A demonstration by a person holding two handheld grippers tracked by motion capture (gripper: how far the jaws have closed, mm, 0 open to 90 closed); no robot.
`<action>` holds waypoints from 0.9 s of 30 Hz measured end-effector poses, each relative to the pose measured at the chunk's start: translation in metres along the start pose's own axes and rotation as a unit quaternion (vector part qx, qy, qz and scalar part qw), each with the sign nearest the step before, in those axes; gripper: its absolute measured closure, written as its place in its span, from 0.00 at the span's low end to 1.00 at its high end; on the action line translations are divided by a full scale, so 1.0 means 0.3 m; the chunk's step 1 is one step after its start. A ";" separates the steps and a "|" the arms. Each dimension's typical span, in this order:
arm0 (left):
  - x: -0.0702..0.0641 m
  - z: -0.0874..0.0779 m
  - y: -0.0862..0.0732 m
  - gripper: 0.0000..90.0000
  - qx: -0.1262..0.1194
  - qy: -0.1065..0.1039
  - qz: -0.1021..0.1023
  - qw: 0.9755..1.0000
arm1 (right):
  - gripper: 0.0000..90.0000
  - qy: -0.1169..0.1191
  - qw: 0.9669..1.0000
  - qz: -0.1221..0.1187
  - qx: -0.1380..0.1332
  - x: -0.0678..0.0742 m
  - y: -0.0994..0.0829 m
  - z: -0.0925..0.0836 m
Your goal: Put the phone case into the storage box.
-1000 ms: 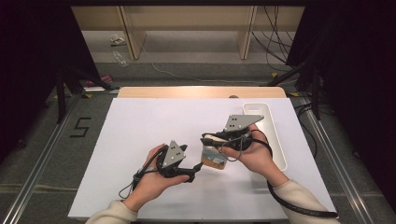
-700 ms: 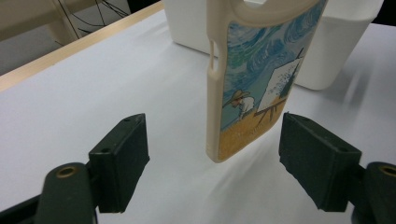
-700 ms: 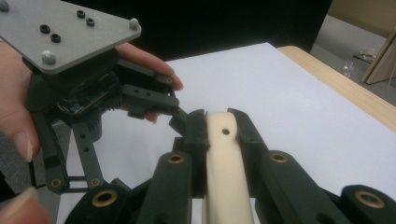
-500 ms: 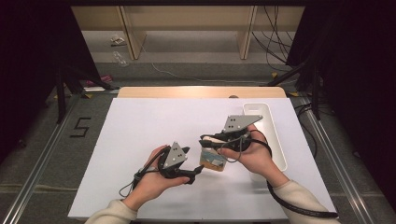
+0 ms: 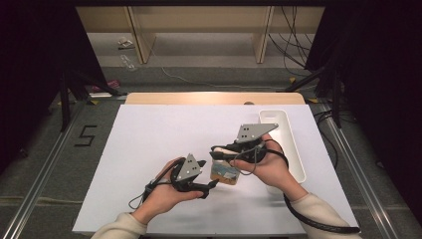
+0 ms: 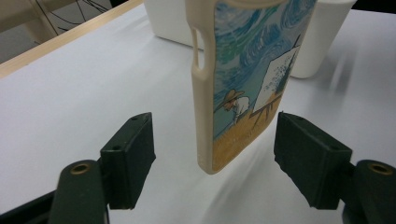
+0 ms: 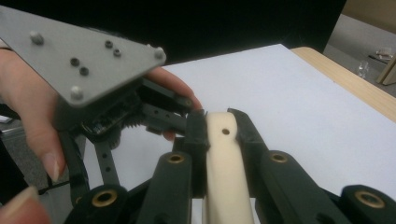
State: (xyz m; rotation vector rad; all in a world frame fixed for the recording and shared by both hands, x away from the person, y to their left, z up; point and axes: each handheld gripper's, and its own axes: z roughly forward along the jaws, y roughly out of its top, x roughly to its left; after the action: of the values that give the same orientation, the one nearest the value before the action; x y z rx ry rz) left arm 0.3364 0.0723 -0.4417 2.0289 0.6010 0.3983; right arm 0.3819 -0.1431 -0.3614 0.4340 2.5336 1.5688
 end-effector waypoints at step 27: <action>-0.017 0.039 -0.020 0.18 0.035 -0.017 -0.006 0.999 | 0.89 0.013 1.000 0.003 -0.002 0.025 0.011 0.010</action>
State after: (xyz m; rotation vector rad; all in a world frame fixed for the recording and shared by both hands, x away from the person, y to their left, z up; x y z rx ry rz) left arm 0.3366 0.0639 -0.4529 2.0934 0.6149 0.3397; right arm 0.3762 -0.1369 -0.3594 0.4230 2.5495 1.5929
